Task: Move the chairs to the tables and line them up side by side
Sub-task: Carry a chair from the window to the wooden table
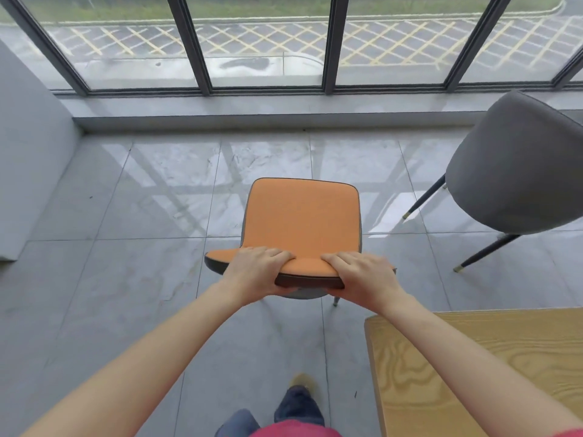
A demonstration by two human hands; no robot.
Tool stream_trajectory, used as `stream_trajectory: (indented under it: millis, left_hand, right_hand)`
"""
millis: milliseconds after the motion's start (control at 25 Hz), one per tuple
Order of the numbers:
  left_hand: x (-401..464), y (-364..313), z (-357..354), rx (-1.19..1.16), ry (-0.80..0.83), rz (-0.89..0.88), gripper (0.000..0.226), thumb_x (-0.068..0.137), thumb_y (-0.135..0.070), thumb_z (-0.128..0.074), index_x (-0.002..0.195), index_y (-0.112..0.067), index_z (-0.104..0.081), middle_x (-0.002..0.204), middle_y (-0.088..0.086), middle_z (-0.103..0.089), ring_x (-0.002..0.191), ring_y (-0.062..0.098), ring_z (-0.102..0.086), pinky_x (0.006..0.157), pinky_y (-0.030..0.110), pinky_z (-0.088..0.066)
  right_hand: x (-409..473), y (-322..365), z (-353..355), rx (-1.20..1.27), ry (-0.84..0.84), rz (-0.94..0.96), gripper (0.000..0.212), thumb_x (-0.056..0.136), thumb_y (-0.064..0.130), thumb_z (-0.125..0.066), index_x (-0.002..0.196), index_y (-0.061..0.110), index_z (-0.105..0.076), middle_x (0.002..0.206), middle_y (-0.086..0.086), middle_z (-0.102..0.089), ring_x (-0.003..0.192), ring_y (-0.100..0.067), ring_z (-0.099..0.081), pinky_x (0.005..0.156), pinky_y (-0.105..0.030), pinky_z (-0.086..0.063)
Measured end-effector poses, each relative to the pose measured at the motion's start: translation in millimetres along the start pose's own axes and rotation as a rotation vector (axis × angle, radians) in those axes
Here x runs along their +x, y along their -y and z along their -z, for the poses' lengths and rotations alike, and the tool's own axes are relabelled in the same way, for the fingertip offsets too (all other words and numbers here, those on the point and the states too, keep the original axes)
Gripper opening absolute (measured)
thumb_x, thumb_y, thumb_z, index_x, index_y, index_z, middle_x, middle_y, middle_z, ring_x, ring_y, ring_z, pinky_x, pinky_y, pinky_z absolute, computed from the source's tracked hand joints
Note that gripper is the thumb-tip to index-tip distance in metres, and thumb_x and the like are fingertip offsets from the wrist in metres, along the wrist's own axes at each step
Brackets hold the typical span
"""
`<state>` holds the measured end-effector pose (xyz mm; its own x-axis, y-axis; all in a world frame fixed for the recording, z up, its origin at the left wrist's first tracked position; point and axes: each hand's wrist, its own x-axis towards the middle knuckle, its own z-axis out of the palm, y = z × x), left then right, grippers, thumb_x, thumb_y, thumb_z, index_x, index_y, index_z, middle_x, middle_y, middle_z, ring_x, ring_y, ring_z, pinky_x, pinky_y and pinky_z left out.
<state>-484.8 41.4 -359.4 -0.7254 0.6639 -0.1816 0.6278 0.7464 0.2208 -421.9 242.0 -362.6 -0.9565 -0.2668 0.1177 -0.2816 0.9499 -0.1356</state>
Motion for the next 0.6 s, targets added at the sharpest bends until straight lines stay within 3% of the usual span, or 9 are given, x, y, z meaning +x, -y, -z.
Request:
stream_trajectory:
  millis: [440,600]
  left_hand:
    - [65.6,43.4,13.1,0.048,-0.074,-0.112,0.055,0.076,-0.054,-0.06,0.124,-0.027,-0.053,0.113,-0.007,-0.067,0.1,0.02,-0.062,0.071,0.029,-0.046]
    - [102.6,78.7,30.5,0.065,-0.058,-0.159,0.053,0.077,-0.056,-0.058,0.124,-0.032,-0.051,0.111,-0.01,-0.067,0.096,0.02,-0.062,0.063,0.026,-0.038]
  right_hand:
    - [59.6,-29.0,-11.5,0.01,-0.072,-0.041,0.051,0.037,0.03,-0.093,0.081,0.011,-0.075,0.064,0.002,-0.074,0.049,-0.016,-0.068,0.036,-0.017,-0.045]
    - [103.0,-30.7,-14.1,-0.038,-0.132,-0.109,0.053,0.033,0.03,-0.094,0.079,0.012,-0.075,0.06,0.003,-0.073,0.044,-0.015,-0.066,0.033,-0.014,-0.042]
